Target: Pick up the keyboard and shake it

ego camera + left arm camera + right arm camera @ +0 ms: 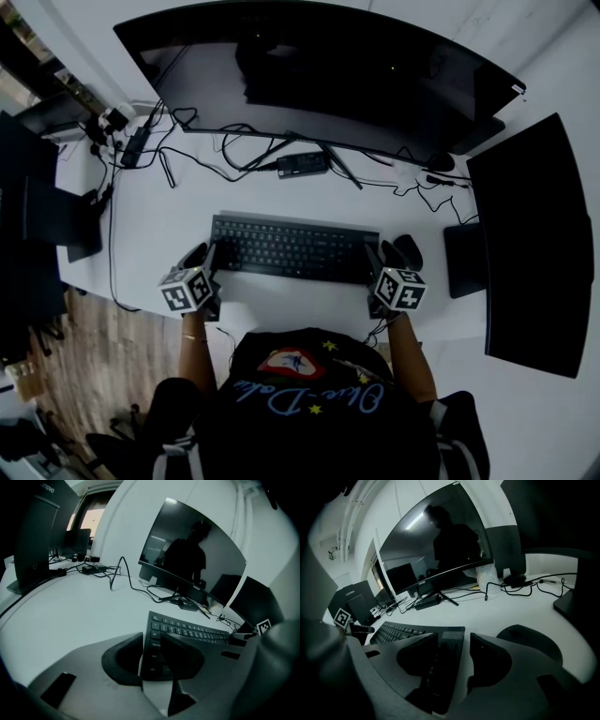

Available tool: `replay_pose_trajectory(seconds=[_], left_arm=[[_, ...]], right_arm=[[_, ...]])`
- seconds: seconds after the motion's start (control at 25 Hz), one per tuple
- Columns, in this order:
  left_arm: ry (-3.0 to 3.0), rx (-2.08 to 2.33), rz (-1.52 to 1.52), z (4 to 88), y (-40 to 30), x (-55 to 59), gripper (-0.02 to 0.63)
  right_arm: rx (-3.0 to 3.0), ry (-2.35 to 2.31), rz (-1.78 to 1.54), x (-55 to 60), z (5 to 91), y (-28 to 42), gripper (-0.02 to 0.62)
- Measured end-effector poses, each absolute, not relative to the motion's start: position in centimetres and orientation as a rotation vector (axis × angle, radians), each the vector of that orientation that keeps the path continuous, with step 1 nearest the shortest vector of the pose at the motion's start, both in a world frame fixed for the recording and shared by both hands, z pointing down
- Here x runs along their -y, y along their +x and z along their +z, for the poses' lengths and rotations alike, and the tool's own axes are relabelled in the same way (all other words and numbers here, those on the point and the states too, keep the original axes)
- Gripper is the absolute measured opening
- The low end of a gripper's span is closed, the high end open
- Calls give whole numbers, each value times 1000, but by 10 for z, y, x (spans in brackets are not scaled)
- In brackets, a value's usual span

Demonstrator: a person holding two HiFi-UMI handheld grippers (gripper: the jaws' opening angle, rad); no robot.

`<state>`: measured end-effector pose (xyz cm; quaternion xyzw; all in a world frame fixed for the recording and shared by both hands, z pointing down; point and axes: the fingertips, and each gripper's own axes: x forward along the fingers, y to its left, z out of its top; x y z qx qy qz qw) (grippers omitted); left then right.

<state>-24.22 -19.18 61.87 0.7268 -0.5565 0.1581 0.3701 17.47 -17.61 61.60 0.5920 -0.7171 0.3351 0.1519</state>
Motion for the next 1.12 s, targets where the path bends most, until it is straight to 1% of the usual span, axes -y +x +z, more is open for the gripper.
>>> replay_pose_trajectory(seconds=[0.16, 0.2, 0.28, 0.44, 0.52, 0.68, 0.88, 1.12], left_arm=[[1933, 1446, 375, 603, -237, 198, 94], [1957, 1446, 372, 597, -233, 199, 89], [2015, 1436, 380, 587, -224, 198, 49], [2189, 1383, 365, 558, -196, 196, 29], [2273, 1361, 340, 543, -184, 195, 15], [2364, 1330, 306, 525, -166, 192, 3], [2443, 1324, 313, 513, -153, 187, 5], [2481, 1310, 337, 508, -148, 182, 5]], right_arm=[[2077, 1762, 907, 176, 600, 180, 193], [2083, 1775, 890, 176, 595, 180, 168], [2098, 1799, 850, 176, 586, 181, 114], [2132, 1828, 761, 176, 566, 179, 26], [2156, 1831, 719, 176, 556, 175, 11], [2215, 1800, 685, 175, 541, 163, 2], [2277, 1787, 575, 173, 520, 152, 0], [2324, 1759, 528, 170, 509, 140, 0]])
